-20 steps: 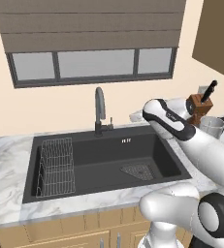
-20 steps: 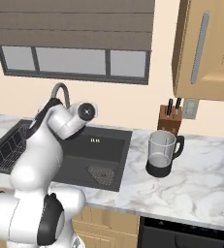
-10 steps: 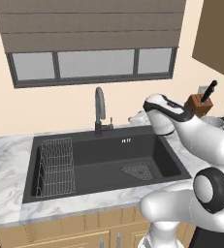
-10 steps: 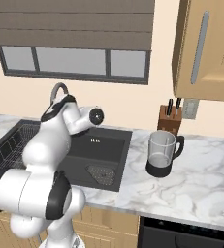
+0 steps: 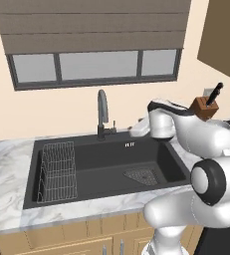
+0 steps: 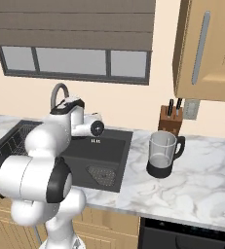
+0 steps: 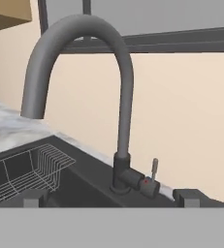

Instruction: Turn on the sink faucet and place the jug under the water for a few seconds to fill it up.

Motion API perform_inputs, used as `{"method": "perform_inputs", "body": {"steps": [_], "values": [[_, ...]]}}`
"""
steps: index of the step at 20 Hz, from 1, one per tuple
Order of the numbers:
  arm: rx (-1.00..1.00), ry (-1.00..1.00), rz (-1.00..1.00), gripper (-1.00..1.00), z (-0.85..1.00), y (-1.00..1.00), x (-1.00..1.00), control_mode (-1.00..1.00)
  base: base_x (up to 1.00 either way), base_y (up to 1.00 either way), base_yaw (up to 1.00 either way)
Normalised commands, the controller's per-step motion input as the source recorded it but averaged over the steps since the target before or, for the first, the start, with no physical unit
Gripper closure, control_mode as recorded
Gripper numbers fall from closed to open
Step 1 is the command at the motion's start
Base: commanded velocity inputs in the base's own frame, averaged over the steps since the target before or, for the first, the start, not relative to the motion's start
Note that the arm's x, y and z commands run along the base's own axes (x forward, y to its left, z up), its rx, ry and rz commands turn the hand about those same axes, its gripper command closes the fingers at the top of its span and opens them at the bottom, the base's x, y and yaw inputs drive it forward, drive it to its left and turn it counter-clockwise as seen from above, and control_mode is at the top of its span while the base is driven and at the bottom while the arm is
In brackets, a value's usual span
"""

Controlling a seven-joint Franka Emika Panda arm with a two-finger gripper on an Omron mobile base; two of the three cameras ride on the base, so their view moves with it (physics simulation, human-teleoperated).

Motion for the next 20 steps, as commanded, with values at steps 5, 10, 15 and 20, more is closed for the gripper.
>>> {"method": "perform_inputs", "body": {"steps": [5,10,15,20], "values": [[0.00,-0.03,0.00,-1.00,-0.09,0.21,0.22,-1.00,0.00,0.00,0.00],[0.00,-0.05,0.00,-1.00,-0.05,0.13,0.21,-1.00,0.00,0.00,0.00],[0.01,-0.07,0.00,-1.00,-0.01,0.02,0.21,-1.00,0.00,0.00,0.00],[0.00,-0.06,0.00,-1.00,0.00,0.00,0.25,-1.00,0.00,0.00,0.00]]}}
